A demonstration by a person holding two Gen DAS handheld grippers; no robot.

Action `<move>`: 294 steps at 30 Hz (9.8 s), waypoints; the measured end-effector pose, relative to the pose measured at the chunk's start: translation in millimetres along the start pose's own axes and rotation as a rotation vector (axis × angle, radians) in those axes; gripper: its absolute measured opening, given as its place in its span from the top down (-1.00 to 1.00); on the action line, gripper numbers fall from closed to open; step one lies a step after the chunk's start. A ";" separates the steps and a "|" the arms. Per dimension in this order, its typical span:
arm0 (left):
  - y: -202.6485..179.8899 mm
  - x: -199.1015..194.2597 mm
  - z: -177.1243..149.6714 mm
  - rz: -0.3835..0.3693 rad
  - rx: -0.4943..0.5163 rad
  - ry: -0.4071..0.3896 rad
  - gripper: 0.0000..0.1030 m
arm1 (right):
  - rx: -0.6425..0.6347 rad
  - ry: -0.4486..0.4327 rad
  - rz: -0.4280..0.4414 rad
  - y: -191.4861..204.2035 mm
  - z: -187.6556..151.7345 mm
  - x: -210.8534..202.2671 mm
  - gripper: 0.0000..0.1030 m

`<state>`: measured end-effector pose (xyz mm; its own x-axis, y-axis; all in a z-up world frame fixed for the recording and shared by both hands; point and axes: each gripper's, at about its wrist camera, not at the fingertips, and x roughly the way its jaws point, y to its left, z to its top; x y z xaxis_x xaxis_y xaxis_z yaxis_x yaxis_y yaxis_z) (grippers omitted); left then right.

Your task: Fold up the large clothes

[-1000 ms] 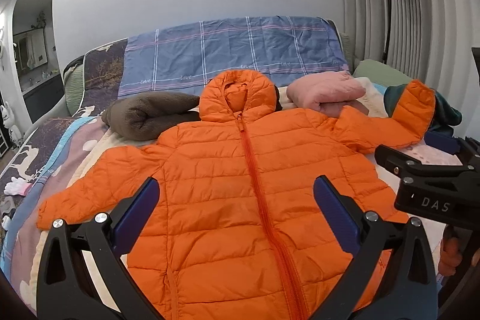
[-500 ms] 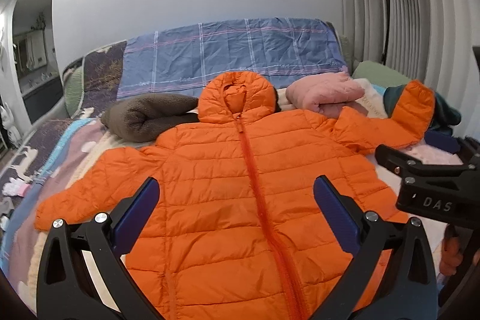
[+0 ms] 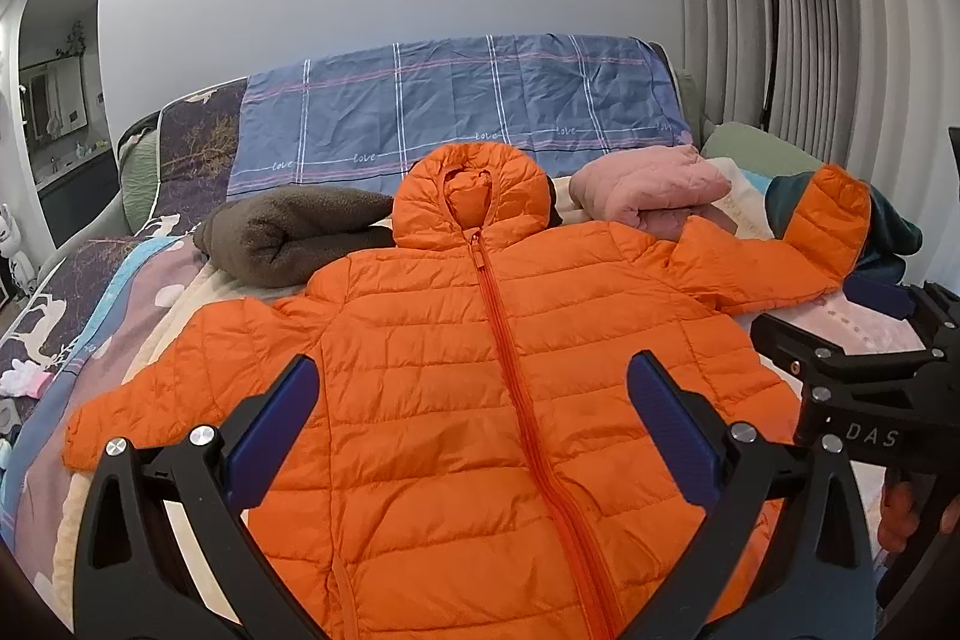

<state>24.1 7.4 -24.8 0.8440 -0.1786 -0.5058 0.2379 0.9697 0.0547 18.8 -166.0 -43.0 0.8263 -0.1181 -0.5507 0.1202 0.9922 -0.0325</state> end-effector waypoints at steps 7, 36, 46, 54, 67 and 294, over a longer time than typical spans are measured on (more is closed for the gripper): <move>12.6 30.5 11.0 -0.011 -0.018 0.040 -0.97 | -0.023 -0.002 0.041 -7.8 9.9 13.6 -0.96; 120.8 455.6 164.3 -0.078 -0.245 0.389 -0.55 | 0.255 0.302 0.448 -12.9 219.4 424.4 0.15; 132.7 322.4 164.3 -0.251 -0.123 0.142 0.88 | 0.034 0.057 0.588 -6.5 212.6 293.3 0.90; 158.2 178.1 39.2 -0.247 0.120 0.124 0.01 | -0.236 0.077 0.532 -36.7 80.2 169.6 0.01; 106.5 224.2 73.4 -0.246 0.048 0.177 0.01 | 0.052 0.271 0.519 29.2 106.6 231.5 0.47; 146.1 173.4 16.4 -0.073 -0.160 0.235 0.52 | 0.114 0.278 0.190 -49.0 20.4 182.2 0.34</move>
<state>213.1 115.4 -90.4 0.6888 -0.2231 -0.6897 0.1989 0.9731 -0.1160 174.6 -236.9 -124.8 0.6601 0.0992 -0.7446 0.0520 0.9828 0.1771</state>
